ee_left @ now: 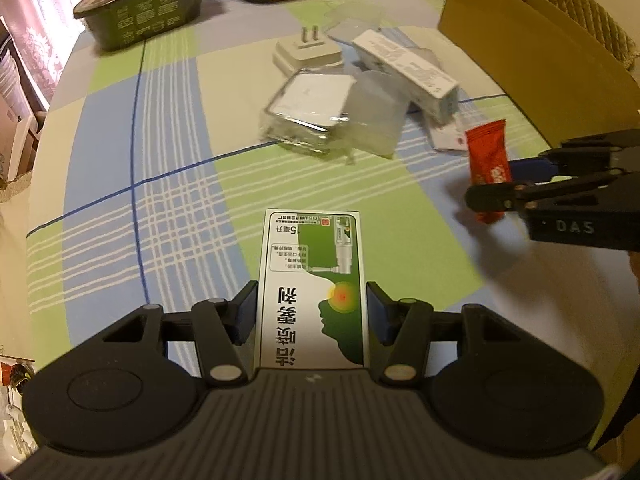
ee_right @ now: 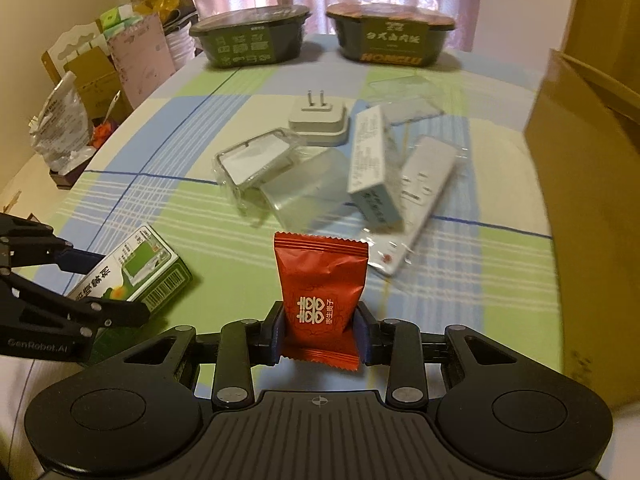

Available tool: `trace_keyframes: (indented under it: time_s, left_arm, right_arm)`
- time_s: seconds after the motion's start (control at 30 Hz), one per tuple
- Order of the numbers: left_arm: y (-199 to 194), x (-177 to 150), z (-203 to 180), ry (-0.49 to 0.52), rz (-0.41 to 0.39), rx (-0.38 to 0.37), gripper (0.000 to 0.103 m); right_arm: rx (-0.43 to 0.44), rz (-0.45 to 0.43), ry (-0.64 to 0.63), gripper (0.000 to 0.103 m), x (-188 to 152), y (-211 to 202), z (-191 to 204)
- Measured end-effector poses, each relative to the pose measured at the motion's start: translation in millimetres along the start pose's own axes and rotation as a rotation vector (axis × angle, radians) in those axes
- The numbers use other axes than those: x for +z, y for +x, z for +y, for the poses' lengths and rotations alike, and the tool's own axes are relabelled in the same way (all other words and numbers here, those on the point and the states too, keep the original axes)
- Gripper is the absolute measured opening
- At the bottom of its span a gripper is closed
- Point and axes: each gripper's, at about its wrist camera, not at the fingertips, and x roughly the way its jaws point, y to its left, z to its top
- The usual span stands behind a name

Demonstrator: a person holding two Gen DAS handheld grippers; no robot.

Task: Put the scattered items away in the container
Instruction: 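Carry the medicine box and red candy packet with both tools over the cardboard box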

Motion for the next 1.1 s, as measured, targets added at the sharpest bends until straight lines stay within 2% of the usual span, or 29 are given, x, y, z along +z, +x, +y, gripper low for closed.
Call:
trace_keyframes:
  time_s: [0.2,0.4,0.7,0.87,1.1]
  left_arm:
    - [-17.2,3.3,-32.8,0.012,-0.001,-0.014,0.05]
    - [-42.2,16.1,-82.1,0.047,-0.024,-0.042,0.05]
    - [-72.5,61.9,-169.0,0.08,-0.102,-0.131,0.05]
    - [-80.2,98.5,-211.9,0.128,-0.149,-0.169,0.05]
    - [-74.4,148.6,-266.6,0.166,-0.19,-0.214,0.05]
  right_arm:
    - [-0.028,-0.023,0.022,0.037,-8.1,-41.3,-21.9]
    - [-0.081,-0.068,0.051,0.037,-12.4,-96.4,-57.3]
    - [-0.174,-0.168,0.118,0.037,-4.6,-175.8,-126.0]
    - [-0.222,-0.182,0.146,0.037,1.5,-193.2,-166.0]
    - [-0.235,-0.155,0.164,0.037,3.3,-194.5,-213.0]
